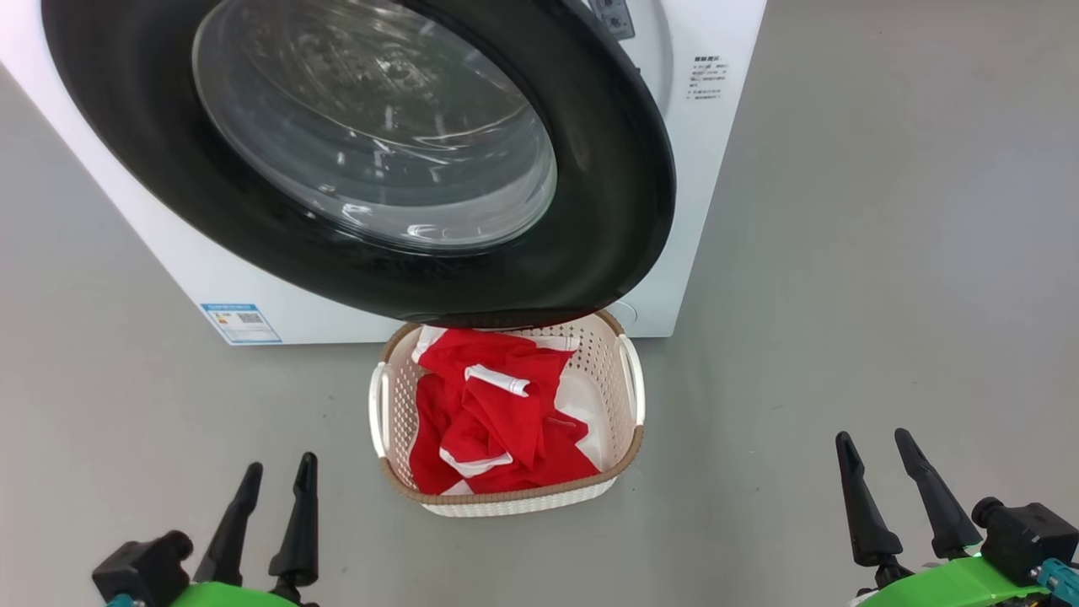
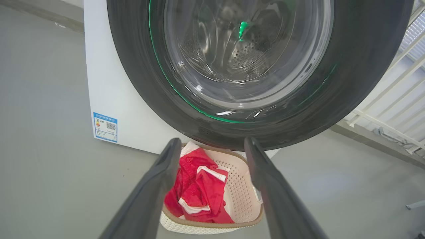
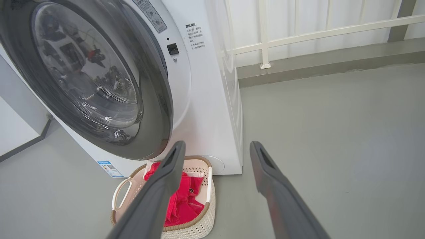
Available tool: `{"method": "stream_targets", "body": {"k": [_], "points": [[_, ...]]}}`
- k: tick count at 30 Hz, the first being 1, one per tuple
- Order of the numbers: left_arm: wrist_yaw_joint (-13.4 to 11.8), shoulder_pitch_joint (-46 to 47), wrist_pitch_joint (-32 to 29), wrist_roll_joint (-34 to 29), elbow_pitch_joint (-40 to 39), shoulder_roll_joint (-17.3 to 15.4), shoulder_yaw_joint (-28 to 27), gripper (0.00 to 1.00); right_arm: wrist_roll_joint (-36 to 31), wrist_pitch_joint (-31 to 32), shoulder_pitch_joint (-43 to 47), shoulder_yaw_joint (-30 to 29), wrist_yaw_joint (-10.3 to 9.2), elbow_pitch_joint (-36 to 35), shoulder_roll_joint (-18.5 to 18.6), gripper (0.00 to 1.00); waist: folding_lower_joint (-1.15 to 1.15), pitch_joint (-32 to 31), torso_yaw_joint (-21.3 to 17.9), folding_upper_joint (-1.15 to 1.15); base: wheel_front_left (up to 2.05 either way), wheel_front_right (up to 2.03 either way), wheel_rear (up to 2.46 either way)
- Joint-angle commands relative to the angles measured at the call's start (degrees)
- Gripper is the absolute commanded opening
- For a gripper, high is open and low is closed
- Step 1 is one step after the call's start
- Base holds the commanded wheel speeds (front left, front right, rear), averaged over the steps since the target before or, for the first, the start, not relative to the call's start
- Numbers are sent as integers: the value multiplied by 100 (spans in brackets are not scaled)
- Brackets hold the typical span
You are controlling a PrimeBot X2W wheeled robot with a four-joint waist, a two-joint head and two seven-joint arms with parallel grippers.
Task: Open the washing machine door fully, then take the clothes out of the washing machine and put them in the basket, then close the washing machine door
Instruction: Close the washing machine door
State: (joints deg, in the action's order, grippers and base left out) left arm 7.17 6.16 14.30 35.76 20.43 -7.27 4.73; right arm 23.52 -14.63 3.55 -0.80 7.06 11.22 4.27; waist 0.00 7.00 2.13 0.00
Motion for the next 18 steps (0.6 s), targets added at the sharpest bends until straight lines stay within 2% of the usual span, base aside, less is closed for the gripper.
{"method": "stream_targets", "body": {"k": [1, 7, 13, 18], "points": [[32, -42, 70, -490, -238, -34, -324, 100, -97, -37, 0, 121, 43, -134, 108, 100, 0, -26, 27, 0, 0, 0, 0], [32, -216, 70, -1452, -590, 198, -693, 100, -107, -37, 23, 133, 43, -145, 109, 100, 0, -82, 53, 0, 0, 0, 0], [32, -354, 70, -2074, -901, 325, -872, 100, -112, -37, 42, 129, 43, -168, 115, 100, 0, -99, 70, 0, 0, 0, 0], [32, -465, 70, -2334, -1016, 384, -893, 100, -111, -37, 42, 134, 43, -194, 124, 100, 0, -115, 68, 0, 0, 0, 0]]}}
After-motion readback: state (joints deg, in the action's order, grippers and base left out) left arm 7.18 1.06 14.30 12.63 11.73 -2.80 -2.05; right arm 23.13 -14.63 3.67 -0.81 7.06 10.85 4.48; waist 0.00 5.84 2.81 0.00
